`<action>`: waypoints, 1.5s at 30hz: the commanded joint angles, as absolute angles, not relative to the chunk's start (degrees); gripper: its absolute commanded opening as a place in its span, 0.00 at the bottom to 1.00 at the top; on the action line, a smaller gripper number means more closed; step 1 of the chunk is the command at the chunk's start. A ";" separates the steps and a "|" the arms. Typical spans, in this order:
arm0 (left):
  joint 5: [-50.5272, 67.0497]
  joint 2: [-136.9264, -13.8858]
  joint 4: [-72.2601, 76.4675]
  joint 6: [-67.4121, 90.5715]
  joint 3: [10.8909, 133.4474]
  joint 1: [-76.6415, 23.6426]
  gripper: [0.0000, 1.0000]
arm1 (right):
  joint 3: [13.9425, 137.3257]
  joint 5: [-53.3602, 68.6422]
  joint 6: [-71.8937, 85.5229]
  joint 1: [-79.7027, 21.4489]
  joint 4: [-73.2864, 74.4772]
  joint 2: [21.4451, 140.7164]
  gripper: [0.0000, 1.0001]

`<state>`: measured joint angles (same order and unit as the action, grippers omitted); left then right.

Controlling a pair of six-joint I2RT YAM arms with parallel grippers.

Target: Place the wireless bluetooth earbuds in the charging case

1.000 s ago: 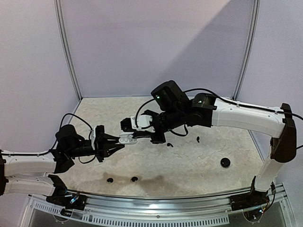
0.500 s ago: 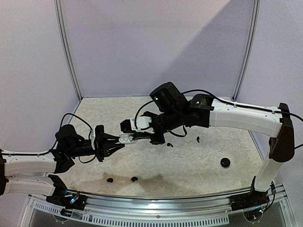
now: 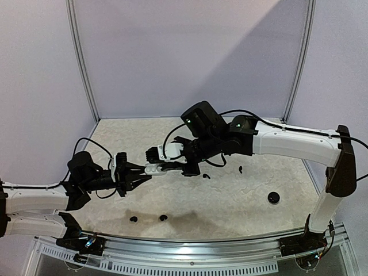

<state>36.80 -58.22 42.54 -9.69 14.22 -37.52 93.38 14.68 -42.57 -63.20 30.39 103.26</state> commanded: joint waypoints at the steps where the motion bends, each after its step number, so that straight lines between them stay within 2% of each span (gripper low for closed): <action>1: 37.09 -58.44 44.11 -10.22 16.02 -38.50 0.00 | 94.75 12.57 -42.58 -62.75 31.66 104.59 0.11; 20: 33.20 -57.85 43.38 -5.73 15.26 -38.41 0.00 | 94.83 14.79 -40.47 -62.61 30.77 100.96 0.23; 30: 27.72 -56.31 42.31 2.20 14.16 -38.37 0.00 | 94.61 26.98 -33.56 -58.32 25.93 94.74 0.24; 34: 25.61 -55.58 41.65 4.18 13.64 -38.19 0.00 | 93.51 30.43 -20.34 -50.92 18.51 94.39 0.36; 37: 24.18 -55.08 41.36 4.48 13.24 -38.08 0.00 | 94.80 25.18 -9.81 -45.79 16.25 98.53 0.41; 43: 24.09 -54.10 40.79 3.84 12.56 -37.54 0.00 | 109.04 12.72 -1.07 -41.73 30.11 116.38 0.40; 45: 24.06 -53.99 40.70 3.49 12.48 -37.29 0.00 | 114.93 11.98 -0.63 -41.73 34.54 122.22 0.38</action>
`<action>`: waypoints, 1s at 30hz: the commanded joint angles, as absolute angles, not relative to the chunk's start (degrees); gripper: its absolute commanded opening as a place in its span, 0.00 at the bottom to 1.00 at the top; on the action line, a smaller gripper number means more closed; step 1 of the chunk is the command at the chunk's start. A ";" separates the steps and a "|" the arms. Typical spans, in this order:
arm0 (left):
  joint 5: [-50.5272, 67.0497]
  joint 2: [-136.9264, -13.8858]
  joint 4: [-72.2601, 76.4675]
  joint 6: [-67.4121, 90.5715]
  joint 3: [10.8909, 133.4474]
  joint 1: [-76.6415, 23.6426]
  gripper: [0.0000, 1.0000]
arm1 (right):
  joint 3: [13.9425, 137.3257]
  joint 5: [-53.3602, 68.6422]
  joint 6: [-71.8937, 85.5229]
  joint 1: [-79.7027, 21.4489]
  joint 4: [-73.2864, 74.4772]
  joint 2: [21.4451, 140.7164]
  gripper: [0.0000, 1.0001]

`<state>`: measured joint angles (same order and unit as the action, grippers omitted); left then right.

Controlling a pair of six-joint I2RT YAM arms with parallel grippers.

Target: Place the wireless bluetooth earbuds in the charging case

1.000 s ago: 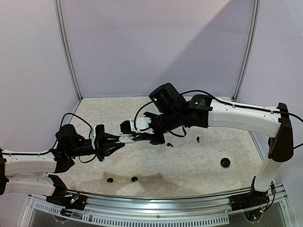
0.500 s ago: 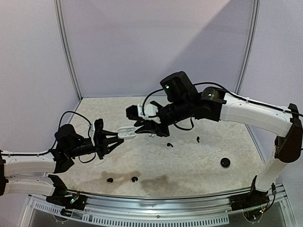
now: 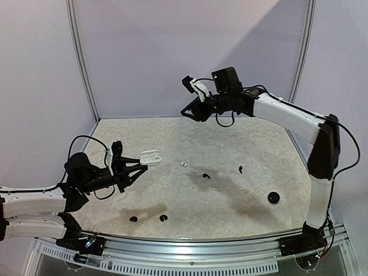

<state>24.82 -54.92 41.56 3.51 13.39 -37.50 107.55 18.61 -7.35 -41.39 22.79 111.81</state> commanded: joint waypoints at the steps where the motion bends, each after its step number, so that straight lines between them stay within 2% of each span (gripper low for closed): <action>1: 24.12 -53.91 40.69 3.26 12.43 -37.20 0.00 | 117.84 11.64 -0.88 -41.81 36.21 126.03 0.37; 6: 24.17 -53.79 40.53 2.45 12.39 -36.75 0.00 | 120.51 11.69 -1.19 -41.77 36.13 134.45 0.36; 10: 24.43 -53.79 40.37 1.94 12.39 -36.65 0.00 | 121.56 16.07 -2.23 -42.18 36.44 139.07 0.48; 13: 24.43 -53.79 40.09 1.61 12.39 -36.57 0.00 | 121.69 15.44 -3.24 -42.94 37.07 141.52 0.62; 15: 24.50 -54.03 40.08 1.50 12.46 -36.56 0.00 | 121.68 13.55 -4.48 -43.95 37.04 142.54 0.65; 19: 24.60 -54.21 40.17 1.11 12.56 -36.56 0.00 | 121.79 9.90 -7.47 -45.88 37.04 143.92 0.65; 30: 24.76 -53.91 39.90 0.15 12.30 -36.56 0.00 | 121.77 2.76 -5.80 -45.93 37.60 145.46 0.50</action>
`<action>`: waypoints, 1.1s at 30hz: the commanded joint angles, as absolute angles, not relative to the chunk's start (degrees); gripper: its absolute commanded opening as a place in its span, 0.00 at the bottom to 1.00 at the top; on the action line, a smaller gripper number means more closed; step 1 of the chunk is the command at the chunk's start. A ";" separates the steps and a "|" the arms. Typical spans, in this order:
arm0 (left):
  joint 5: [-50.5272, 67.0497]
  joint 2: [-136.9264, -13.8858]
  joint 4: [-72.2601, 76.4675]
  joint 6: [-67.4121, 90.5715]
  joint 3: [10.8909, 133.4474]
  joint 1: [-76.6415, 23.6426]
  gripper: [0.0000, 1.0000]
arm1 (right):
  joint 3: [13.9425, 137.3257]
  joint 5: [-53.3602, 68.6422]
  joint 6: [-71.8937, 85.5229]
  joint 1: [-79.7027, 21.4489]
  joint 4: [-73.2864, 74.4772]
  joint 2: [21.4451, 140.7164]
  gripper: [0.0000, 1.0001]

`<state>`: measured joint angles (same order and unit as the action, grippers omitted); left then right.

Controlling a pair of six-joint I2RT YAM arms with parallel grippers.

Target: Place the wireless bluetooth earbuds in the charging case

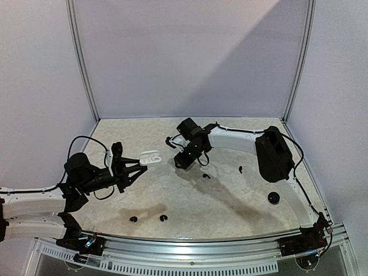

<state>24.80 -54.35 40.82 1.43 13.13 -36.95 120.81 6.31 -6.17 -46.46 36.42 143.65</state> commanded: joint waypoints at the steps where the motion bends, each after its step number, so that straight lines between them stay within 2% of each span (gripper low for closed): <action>1: 24.74 -53.90 39.84 0.10 12.30 -36.56 0.00 | 121.70 2.53 -5.80 -45.91 37.80 145.52 0.47; 8: 24.95 -53.81 39.81 0.09 12.05 -36.56 0.00 | 120.89 2.49 -5.29 -45.97 41.17 144.75 0.25; 12: 25.03 -53.62 39.81 0.09 11.89 -36.56 0.00 | 119.28 2.72 -4.22 -45.92 41.77 143.03 0.19; 27: 25.65 -52.48 39.21 -2.73 11.43 -36.56 0.00 | 111.30 -7.47 7.27 -47.40 47.31 137.32 0.16; 33: 25.99 -52.39 39.11 -3.49 11.42 -36.56 0.00 | 110.74 -8.43 11.55 -49.34 48.40 137.04 0.22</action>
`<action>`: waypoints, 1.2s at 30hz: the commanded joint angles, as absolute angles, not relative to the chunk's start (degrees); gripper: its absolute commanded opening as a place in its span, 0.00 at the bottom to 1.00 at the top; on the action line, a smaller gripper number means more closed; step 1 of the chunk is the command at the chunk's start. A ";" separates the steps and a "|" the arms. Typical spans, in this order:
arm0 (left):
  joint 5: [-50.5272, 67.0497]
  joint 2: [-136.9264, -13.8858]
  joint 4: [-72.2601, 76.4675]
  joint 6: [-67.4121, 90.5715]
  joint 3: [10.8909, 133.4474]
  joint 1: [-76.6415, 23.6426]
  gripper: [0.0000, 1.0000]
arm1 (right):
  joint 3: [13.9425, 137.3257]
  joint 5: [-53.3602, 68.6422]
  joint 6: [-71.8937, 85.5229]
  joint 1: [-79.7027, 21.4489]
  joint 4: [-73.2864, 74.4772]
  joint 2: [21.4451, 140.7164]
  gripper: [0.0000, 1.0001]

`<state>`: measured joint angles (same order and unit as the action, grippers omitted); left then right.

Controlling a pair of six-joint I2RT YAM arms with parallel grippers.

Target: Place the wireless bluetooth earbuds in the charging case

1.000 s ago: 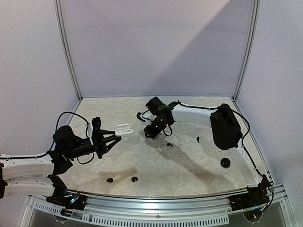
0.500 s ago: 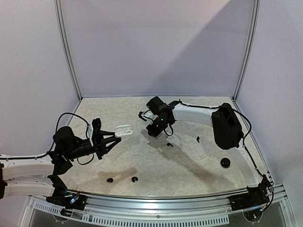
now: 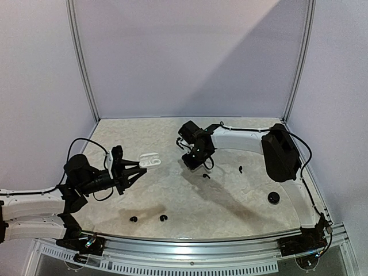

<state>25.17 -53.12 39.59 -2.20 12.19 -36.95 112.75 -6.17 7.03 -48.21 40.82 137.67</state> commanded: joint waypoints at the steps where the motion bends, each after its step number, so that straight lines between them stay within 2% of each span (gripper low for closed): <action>1: 26.06 -52.38 39.11 -3.59 11.39 -36.56 0.00 | 110.74 -8.25 12.12 -49.39 48.36 137.14 0.24; 5: 26.17 -52.25 38.94 -3.85 11.43 -36.56 0.00 | 111.43 -7.27 13.18 -49.36 48.67 137.24 0.35; 12: 26.41 -52.21 38.58 -4.04 11.51 -36.56 0.00 | 115.69 -3.87 10.17 -49.20 49.81 135.22 0.46; 16: 26.36 -52.22 38.42 -4.21 11.60 -36.56 0.00 | 116.57 -0.75 8.68 -47.20 49.77 132.50 0.50; 21: 26.24 -52.45 38.50 -4.22 11.69 -36.57 0.00 | 115.12 4.05 6.92 -44.74 49.04 128.21 0.50; 23: 26.19 -52.55 38.54 -4.22 11.78 -36.56 0.00 | 113.86 3.56 6.95 -43.80 48.74 127.88 0.44; 30: 25.84 -52.76 38.67 -4.10 11.95 -36.56 0.00 | 113.99 2.90 8.34 -42.36 51.70 132.60 0.02; 36: 25.67 -53.04 38.85 -4.04 12.13 -36.56 0.00 | 113.93 5.66 8.83 -42.29 52.11 135.70 0.00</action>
